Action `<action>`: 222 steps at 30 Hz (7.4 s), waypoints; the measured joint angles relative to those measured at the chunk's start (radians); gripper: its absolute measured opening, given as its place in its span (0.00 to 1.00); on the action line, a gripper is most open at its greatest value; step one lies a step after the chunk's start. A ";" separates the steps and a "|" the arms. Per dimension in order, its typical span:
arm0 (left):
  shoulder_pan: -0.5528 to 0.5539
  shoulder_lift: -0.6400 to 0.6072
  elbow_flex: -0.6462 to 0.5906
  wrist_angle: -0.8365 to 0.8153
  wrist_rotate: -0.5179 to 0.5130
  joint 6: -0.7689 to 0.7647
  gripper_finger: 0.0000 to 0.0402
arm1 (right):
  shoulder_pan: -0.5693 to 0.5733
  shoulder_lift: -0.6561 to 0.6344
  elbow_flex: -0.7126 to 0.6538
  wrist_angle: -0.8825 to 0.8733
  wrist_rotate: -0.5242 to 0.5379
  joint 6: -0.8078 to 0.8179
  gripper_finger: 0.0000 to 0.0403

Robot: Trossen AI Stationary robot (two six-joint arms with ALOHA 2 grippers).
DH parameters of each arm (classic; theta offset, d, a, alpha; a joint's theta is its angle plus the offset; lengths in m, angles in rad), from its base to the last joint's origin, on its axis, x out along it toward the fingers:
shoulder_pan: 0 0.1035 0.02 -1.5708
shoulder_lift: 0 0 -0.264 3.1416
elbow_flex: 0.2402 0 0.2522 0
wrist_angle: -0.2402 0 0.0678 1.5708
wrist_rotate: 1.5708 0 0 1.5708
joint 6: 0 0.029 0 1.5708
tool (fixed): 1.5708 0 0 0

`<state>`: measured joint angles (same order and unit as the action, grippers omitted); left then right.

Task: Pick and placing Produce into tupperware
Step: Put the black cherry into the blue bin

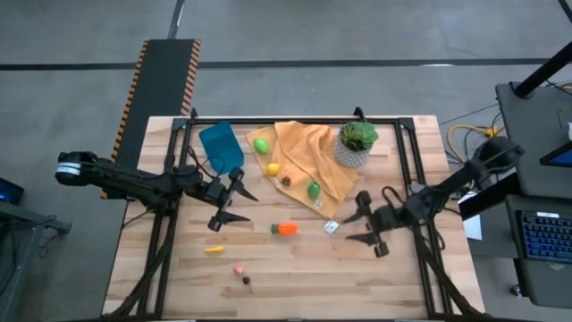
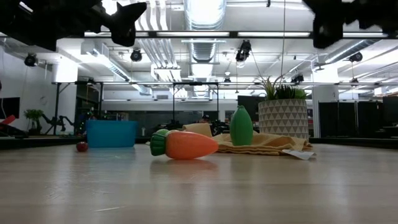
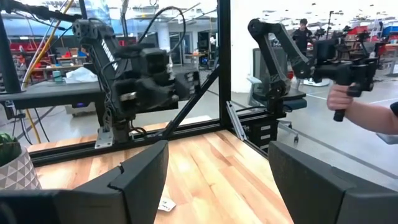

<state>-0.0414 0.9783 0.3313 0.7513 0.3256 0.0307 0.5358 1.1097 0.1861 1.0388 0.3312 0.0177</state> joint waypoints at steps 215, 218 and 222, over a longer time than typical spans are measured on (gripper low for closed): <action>0.503 0.089 0.191 -1.159 -0.773 -0.181 0.22 | -0.006 -0.029 0.093 -0.048 0.322 -0.261 0.46; 0.504 0.125 0.194 -1.158 -0.774 -0.179 0.22 | -0.006 -0.029 0.093 -0.048 0.322 -0.261 0.46; 0.504 0.150 0.194 -1.157 -0.775 -0.178 0.22 | -0.006 -0.029 0.093 -0.049 0.322 -0.261 0.46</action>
<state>0.4629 1.1286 0.5258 -0.4056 -0.4492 -0.1474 0.5297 1.0805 0.2790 0.9901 0.6537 -0.2428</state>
